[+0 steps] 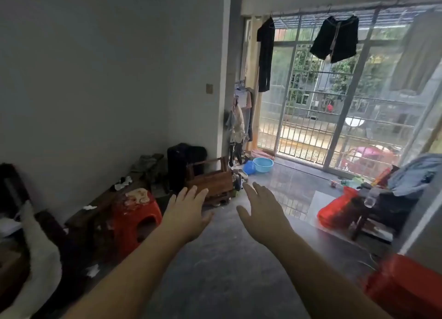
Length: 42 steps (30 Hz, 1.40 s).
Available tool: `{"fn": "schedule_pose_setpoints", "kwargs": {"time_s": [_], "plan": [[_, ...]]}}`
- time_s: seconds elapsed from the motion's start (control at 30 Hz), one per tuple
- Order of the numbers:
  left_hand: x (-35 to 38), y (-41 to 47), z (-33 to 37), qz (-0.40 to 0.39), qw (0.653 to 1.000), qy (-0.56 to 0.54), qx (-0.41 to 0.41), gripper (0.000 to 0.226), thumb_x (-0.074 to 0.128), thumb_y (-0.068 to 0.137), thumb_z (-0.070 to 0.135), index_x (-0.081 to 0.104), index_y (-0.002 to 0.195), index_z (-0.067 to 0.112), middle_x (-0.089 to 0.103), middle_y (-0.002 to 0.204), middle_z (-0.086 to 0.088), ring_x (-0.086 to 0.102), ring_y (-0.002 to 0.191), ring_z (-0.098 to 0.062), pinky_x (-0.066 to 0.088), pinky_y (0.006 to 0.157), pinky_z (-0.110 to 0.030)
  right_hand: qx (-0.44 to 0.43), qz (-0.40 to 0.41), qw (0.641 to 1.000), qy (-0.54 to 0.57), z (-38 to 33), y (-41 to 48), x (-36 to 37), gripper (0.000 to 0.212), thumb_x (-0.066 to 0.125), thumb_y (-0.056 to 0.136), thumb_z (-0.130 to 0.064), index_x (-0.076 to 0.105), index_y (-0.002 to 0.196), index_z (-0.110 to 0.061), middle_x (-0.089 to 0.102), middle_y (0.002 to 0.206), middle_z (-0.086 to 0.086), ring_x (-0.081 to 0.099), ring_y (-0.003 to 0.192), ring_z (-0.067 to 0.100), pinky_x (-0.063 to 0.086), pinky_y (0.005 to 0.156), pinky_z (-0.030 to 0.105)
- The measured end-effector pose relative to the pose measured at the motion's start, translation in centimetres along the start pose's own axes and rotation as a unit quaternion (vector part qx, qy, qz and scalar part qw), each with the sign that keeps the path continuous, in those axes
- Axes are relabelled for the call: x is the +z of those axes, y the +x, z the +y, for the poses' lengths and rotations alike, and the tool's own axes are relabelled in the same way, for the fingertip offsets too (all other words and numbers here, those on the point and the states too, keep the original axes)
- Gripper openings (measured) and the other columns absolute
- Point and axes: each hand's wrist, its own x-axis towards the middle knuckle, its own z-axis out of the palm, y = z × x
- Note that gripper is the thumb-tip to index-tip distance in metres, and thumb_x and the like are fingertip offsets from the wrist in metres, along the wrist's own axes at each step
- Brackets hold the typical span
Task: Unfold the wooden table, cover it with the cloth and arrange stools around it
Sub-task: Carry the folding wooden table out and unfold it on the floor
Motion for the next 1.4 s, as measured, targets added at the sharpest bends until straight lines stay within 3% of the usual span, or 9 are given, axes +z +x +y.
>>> {"fn": "schedule_pose_setpoints", "kwargs": {"time_s": [0.2,0.4,0.8,1.07,1.4], "plan": [[0.0,10.2,-7.4,-0.011,1.000,-0.005,-0.012,0.070,0.037,0.098,0.059,0.009,0.157,0.033,0.008,0.166,-0.001,0.004,0.152,-0.026,0.011,0.123,-0.050,0.014,0.012,0.999,0.030,-3.2,11.5,3.9,0.064,0.043,0.099,-0.052,0.020,0.155,-0.031,0.023,0.163,-0.004,0.020,0.150,0.020,0.019,0.120,0.041],[1.1,19.2,-11.1,-0.038,0.999,0.014,-0.005,0.069,0.035,0.098,0.058,0.010,0.157,0.032,0.009,0.166,-0.002,0.005,0.152,-0.026,0.011,0.122,-0.049,0.027,-0.012,0.999,0.024,-1.8,20.6,7.8,0.065,0.041,0.099,-0.053,0.019,0.155,-0.031,0.018,0.164,-0.003,0.015,0.151,0.022,0.017,0.120,0.044],[7.7,43.2,-11.3,-0.043,0.998,-0.005,-0.046,0.069,0.037,0.098,0.057,0.013,0.157,0.030,0.013,0.165,-0.003,0.009,0.152,-0.026,0.015,0.122,-0.048,0.001,-0.030,0.999,0.037,8.8,43.2,15.3,0.067,0.039,0.095,-0.055,0.019,0.154,-0.032,0.023,0.162,-0.002,0.017,0.150,0.024,0.025,0.120,0.048],[10.9,57.7,-11.3,-0.078,0.994,0.005,-0.078,0.068,0.035,0.099,0.056,0.012,0.158,0.029,0.011,0.166,-0.004,0.006,0.152,-0.026,0.012,0.122,-0.047,-0.012,-0.081,0.995,0.056,13.9,58.2,17.5,0.067,0.039,0.098,-0.051,0.016,0.157,-0.029,0.015,0.165,-0.001,0.007,0.152,0.025,0.016,0.123,0.047],[16.0,76.8,-18.5,-0.093,0.990,-0.008,-0.101,0.068,0.034,0.099,0.056,0.012,0.157,0.029,0.013,0.165,-0.004,0.008,0.152,-0.026,0.014,0.122,-0.047,-0.030,-0.102,0.992,0.070,15.6,78.4,25.4,0.067,0.045,0.098,-0.046,0.020,0.156,-0.027,0.018,0.164,0.000,0.010,0.151,0.024,0.016,0.123,0.043]]}}
